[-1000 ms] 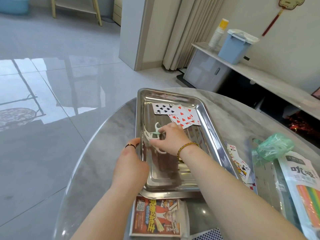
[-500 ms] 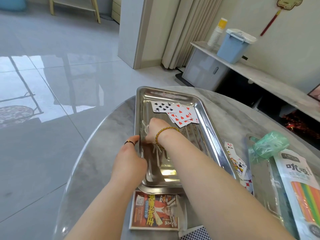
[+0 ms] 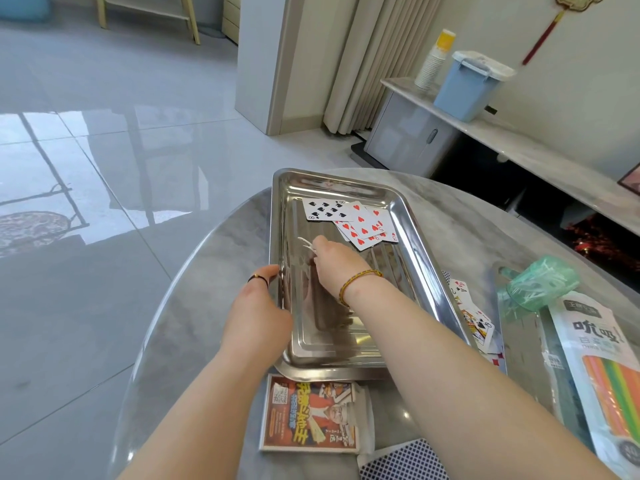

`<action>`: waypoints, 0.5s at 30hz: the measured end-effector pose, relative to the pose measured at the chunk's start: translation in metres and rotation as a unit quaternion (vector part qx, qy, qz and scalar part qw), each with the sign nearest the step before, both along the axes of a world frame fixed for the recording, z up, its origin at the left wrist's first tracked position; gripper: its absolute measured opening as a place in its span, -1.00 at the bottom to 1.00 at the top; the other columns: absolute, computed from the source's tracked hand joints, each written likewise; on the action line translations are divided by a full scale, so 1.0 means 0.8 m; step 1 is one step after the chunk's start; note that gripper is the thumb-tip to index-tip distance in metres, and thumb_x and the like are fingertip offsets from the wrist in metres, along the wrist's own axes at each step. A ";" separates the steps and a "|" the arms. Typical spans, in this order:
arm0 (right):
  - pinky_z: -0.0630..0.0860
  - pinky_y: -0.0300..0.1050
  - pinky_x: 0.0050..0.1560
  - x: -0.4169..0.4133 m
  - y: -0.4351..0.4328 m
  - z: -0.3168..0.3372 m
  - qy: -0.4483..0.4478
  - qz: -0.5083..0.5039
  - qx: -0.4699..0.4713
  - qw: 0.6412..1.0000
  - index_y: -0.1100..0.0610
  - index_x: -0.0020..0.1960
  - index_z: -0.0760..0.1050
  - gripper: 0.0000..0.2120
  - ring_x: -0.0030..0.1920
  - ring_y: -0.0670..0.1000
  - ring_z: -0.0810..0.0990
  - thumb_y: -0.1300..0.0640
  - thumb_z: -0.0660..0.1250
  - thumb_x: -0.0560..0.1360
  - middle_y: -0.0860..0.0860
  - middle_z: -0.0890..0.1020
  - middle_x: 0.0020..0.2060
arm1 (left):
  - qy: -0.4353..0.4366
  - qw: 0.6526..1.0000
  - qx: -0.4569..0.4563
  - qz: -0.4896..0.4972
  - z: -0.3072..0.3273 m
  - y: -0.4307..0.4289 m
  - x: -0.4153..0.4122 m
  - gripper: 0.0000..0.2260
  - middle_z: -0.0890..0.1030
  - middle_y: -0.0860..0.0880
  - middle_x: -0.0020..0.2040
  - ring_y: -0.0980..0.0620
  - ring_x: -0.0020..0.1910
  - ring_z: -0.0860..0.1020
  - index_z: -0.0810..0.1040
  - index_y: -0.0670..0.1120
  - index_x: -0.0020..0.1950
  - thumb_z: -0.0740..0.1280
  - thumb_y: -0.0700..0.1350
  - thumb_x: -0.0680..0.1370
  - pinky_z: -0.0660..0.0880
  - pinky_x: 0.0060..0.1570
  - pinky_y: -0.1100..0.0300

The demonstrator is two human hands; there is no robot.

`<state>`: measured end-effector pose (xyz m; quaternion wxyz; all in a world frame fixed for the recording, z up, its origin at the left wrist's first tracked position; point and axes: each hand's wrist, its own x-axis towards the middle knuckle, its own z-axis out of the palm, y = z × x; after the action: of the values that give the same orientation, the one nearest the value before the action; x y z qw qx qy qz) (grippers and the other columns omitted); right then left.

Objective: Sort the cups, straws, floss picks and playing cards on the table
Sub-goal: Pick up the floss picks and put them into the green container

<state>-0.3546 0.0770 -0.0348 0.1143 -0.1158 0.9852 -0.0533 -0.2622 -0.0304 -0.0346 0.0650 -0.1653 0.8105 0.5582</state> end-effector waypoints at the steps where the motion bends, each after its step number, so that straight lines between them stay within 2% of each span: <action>1: 0.29 -0.09 -0.25 0.000 0.004 -0.001 0.001 -0.004 -0.015 1.000 0.28 0.14 0.32 -0.82 -0.23 0.11 0.40 0.29 0.03 0.59 0.11 0.41 -0.23 | -0.002 1.000 0.002 -0.001 0.001 0.000 0.000 -0.49 0.35 0.19 -0.23 0.05 -0.41 0.45 0.29 0.01 0.36 0.17 -0.38 0.48 0.39 -0.39 0.22; 3: 0.29 -0.12 -0.31 0.000 0.010 0.000 -0.014 -0.036 -0.075 0.996 0.24 0.09 0.34 -0.83 -0.30 0.06 0.38 0.21 0.03 0.61 0.07 0.40 -0.28 | -0.004 1.000 0.006 -0.004 0.002 0.000 0.001 -0.49 0.35 0.21 -0.25 0.07 -0.40 0.45 0.28 0.00 0.37 0.16 -0.38 0.48 0.38 -0.40 0.24; 5: 0.24 -0.20 -0.40 0.001 0.018 0.001 -0.036 -0.084 -0.146 0.985 0.17 -0.13 0.32 -0.83 -0.38 -0.03 0.31 0.18 0.04 0.60 0.01 0.34 -0.35 | -0.006 1.000 0.008 -0.006 0.003 -0.001 0.001 -0.51 0.34 0.20 -0.26 0.11 -0.37 0.44 0.27 -0.01 0.38 0.18 -0.35 0.50 0.39 -0.37 0.25; 7: 0.24 -0.21 -0.36 0.005 0.028 0.007 -0.038 -0.116 -0.202 0.972 0.12 -0.27 0.24 -0.74 -0.39 -0.05 0.29 0.17 0.06 0.60 0.00 0.34 -0.37 | -0.007 1.000 0.017 0.000 0.006 -0.001 0.003 -0.53 0.42 0.15 -0.18 0.13 -0.34 0.43 0.25 -0.03 0.40 0.21 -0.30 0.51 0.43 -0.26 0.18; 9: 0.28 -0.20 -0.33 0.022 0.041 0.022 -0.032 -0.142 -0.264 0.953 0.13 -0.27 0.27 -0.76 -0.39 -0.05 0.32 0.19 0.08 0.58 0.00 0.38 -0.38 | 0.001 1.000 0.011 0.010 0.011 -0.002 0.006 -0.53 0.46 0.01 0.16 0.10 -0.20 0.45 0.24 -0.05 0.41 0.23 -0.25 0.52 0.40 -0.05 0.18; 10: 0.29 -0.20 -0.32 0.037 0.049 0.032 -0.028 -0.150 -0.291 0.944 0.12 -0.28 0.28 -0.76 -0.40 -0.05 0.33 0.21 0.10 0.56 0.00 0.39 -0.41 | 0.007 1.000 -0.008 0.014 0.014 -0.001 0.009 -0.54 0.37 -0.05 0.31 0.04 -0.04 0.46 0.24 -0.05 0.41 0.23 -0.23 0.52 0.36 0.06 0.17; 11: 0.30 -0.21 -0.32 0.051 0.056 0.041 -0.025 -0.151 -0.306 0.940 0.10 -0.30 0.28 -0.75 -0.41 -0.06 0.34 0.22 0.11 0.55 -0.01 0.40 -0.43 | 0.014 0.999 -0.031 0.020 0.016 -0.002 0.011 -0.54 0.30 -0.06 0.37 -0.02 0.13 0.43 0.25 -0.04 0.41 0.23 -0.21 0.53 0.34 0.16 0.13; 13: 0.30 -0.24 -0.34 0.094 0.073 0.061 -0.036 -0.151 -0.310 0.938 0.07 -0.29 0.29 -0.76 -0.43 -0.08 0.34 0.21 0.11 0.56 -0.03 0.42 -0.43 | 0.034 0.998 -0.057 0.017 0.027 0.002 0.024 -0.57 0.26 -0.06 0.39 -0.08 0.28 0.37 0.26 -0.03 0.40 0.21 -0.18 0.54 0.33 0.26 0.02; 15: 0.29 -0.26 -0.37 0.141 0.087 0.072 -0.064 -0.156 -0.298 0.940 0.07 -0.25 0.31 -0.78 -0.43 -0.10 0.34 0.18 0.10 0.57 -0.04 0.42 -0.42 | 0.070 0.995 -0.064 0.005 0.039 0.006 0.038 -0.61 0.34 -0.04 0.32 -0.04 0.23 0.41 0.31 -0.02 0.37 0.21 -0.17 0.54 0.38 0.20 0.05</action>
<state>-0.2417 0.1466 0.0227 0.1279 0.0139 0.9205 -0.3689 -0.2319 -0.0258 -0.0031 -0.0050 -0.1338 0.8465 0.5153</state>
